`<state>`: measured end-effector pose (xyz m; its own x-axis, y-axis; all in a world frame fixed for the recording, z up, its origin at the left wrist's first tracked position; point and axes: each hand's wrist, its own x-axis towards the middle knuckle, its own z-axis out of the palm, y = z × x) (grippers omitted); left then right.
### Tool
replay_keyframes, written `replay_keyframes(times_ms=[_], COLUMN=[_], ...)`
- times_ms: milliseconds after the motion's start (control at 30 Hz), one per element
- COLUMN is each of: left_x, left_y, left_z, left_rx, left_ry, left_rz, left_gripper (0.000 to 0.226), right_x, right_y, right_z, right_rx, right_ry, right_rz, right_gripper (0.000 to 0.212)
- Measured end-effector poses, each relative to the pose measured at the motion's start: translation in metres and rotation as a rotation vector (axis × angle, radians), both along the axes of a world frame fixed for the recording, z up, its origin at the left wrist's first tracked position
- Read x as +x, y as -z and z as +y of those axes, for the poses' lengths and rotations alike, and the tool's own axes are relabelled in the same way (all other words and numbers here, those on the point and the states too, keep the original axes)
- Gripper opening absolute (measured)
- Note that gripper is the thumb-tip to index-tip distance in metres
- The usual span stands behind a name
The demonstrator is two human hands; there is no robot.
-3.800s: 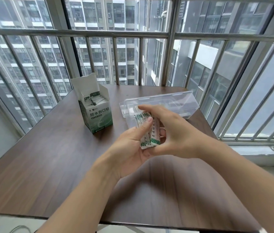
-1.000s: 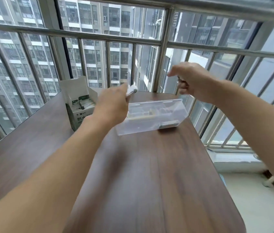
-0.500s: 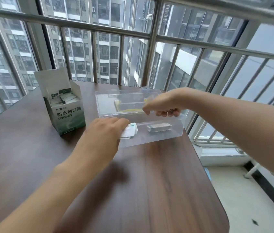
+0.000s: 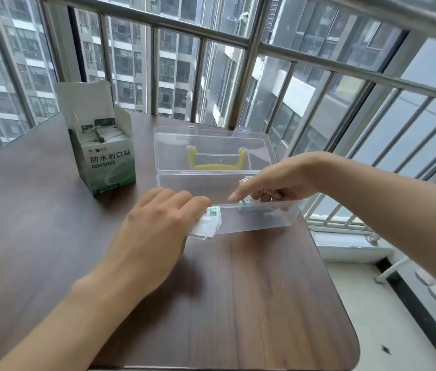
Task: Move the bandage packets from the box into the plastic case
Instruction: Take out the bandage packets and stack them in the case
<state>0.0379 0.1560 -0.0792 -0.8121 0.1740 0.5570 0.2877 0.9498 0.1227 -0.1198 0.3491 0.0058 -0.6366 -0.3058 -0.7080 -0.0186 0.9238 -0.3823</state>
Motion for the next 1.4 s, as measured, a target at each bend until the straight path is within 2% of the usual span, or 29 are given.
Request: replay_keyframes(times_ms=[67, 100, 167, 267, 333, 433, 700, 967, 1133, 1400], left_x=[-0.001, -0.001, -0.002, -0.002, -0.003, -0.002, -0.002, 0.000, -0.001, -0.001], left_y=[0.000, 0.001, 0.001, 0.001, 0.001, 0.002, 0.005, 0.003, 0.004, 0.005], left_z=[-0.001, -0.002, -0.002, -0.002, -0.001, -0.001, -0.004, -0.006, -0.007, -0.008], left_rx=[-0.011, -0.012, -0.004, -0.002, -0.006, -0.011, -0.020, -0.005, -0.007, 0.003], left_ry=[0.006, 0.009, 0.012, 0.024, 0.037, 0.045, 0.064, 0.074, 0.075, 0.092], left_rz=[-0.001, 0.000, 0.011, 0.019, 0.009, -0.004, -0.002, -0.012, -0.012, -0.003], left_gripper=[0.050, 0.050, 0.049, 0.050, 0.051, 0.050, 0.051, 0.054, 0.054, 0.054], right_x=[-0.002, -0.003, -0.005, -0.002, 0.000, -0.002, 0.003, 0.005, 0.005, 0.001], right_y=[-0.001, -0.001, -0.002, -0.001, 0.001, 0.006, 0.001, 0.000, 0.005, 0.005], right_z=[0.007, 0.010, 0.012, 0.004, -0.003, -0.008, -0.012, -0.002, 0.002, 0.005], right_rx=[-0.044, -0.052, 0.001, 0.267, 0.439, 0.565, 0.735, 0.784, 0.760, 0.750], right_ry=[-0.041, -0.057, -0.150, -0.447, -0.591, -0.708, -0.965, -1.306, -1.304, -1.127], right_rz=[-0.034, 0.008, 0.166, 0.520, 0.655, 0.709, 0.793, 1.083, 1.093, 1.023], right_gripper=[0.016, 0.012, 0.023, 0.029, 0.033, 0.043, 0.047, 0.045, 0.038, 0.019])
